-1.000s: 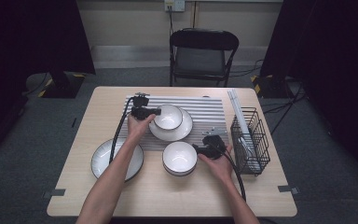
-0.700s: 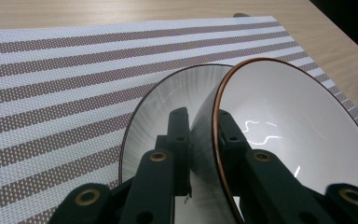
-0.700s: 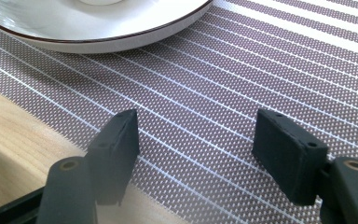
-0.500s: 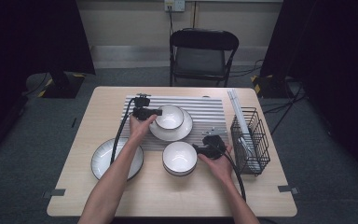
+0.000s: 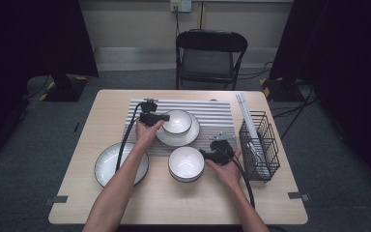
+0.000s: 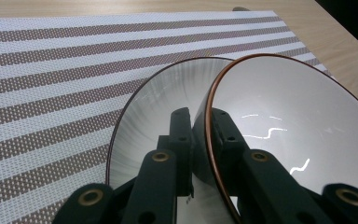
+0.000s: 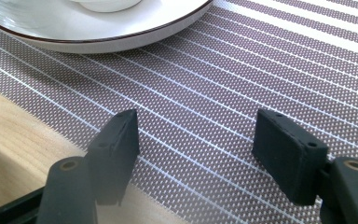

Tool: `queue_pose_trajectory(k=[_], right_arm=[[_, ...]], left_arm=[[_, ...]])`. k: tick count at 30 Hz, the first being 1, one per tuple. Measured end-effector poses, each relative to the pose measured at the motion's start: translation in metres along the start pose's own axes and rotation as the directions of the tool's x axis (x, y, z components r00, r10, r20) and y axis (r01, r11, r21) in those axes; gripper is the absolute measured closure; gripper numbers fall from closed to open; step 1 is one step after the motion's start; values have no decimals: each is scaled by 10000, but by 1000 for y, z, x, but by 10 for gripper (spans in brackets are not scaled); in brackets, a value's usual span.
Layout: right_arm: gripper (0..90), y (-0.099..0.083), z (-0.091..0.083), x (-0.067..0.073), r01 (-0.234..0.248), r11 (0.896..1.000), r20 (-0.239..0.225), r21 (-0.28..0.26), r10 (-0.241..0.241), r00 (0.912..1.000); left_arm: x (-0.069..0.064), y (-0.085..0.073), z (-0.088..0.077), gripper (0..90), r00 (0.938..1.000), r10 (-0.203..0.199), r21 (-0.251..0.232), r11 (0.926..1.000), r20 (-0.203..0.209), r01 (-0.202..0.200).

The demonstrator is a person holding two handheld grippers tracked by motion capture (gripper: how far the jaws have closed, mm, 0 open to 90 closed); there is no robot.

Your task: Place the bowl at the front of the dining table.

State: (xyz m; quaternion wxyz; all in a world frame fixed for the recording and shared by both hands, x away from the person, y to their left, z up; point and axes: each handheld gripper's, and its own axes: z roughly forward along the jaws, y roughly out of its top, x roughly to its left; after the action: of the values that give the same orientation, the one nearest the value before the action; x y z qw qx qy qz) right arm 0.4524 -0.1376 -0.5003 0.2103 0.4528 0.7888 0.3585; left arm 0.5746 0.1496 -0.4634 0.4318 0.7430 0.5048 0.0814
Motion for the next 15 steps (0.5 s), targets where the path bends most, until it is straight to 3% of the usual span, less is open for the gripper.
queue_pose_trajectory(k=[15], right_arm=[[310, 0, 0, 0, -1, 10000, 0, 1, 1, 10000]], left_arm=[[0, 0, 1, 806, 9999, -6, -67, 10000, -133, 6]])
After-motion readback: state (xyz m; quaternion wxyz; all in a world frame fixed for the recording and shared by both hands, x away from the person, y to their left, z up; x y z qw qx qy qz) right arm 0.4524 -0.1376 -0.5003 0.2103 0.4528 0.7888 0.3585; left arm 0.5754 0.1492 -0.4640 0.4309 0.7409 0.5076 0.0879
